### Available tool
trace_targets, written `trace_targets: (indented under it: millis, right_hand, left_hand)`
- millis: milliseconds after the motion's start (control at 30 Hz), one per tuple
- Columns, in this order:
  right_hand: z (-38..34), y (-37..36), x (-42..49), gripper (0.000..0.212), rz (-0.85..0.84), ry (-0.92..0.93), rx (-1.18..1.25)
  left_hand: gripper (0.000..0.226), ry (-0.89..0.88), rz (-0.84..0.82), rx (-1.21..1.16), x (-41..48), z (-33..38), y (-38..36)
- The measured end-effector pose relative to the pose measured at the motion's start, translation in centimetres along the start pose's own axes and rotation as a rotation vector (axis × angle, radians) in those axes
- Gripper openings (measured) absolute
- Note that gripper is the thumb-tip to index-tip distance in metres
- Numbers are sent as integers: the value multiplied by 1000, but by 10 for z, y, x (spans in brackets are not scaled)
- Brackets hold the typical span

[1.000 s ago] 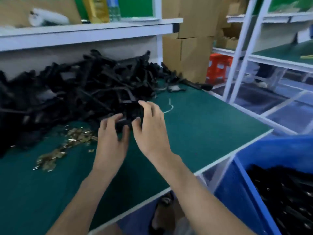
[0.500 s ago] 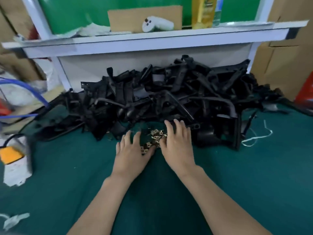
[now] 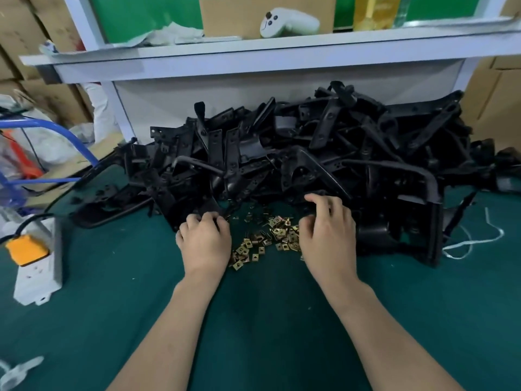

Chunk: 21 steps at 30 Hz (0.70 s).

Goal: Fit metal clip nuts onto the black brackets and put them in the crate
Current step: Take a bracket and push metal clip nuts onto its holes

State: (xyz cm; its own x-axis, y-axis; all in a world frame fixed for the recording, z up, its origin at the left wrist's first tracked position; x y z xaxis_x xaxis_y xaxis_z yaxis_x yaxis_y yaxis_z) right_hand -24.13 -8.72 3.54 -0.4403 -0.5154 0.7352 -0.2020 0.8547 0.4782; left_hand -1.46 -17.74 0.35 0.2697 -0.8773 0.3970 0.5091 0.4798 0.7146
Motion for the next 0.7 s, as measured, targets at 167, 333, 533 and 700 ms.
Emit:
trace_targets:
  millis: [167, 333, 533, 700]
  right_hand:
    - [-7, 8, -1, 37, 30, 32, 89]
    - [-27, 23, -5, 41, 89, 133, 246]
    - [-42, 35, -10, 43, 115, 184, 349]
    - [-54, 50, -11, 47, 159, 194, 331]
  left_hand:
    - [28, -4, 207, -300, -5, -2, 44]
    - [27, 5, 321, -589, -17, -8, 84]
    - [20, 93, 493, -898, -33, -10, 112]
    - [46, 286, -17, -1076, -52, 22, 58]
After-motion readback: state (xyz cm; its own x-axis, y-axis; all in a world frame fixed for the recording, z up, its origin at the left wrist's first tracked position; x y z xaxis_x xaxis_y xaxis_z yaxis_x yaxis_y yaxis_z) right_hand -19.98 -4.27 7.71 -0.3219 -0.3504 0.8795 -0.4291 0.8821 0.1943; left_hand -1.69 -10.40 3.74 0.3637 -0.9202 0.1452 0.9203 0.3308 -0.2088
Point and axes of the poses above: each hand's wrist, its own x-axis towards the middle knuckle, its own y-axis out of the back of the hand, z = x × y, the point moved 9 cm from there along x, towards the middle knuckle, and after that the axes turned 14 degrees about z, right-handed, at the moved point
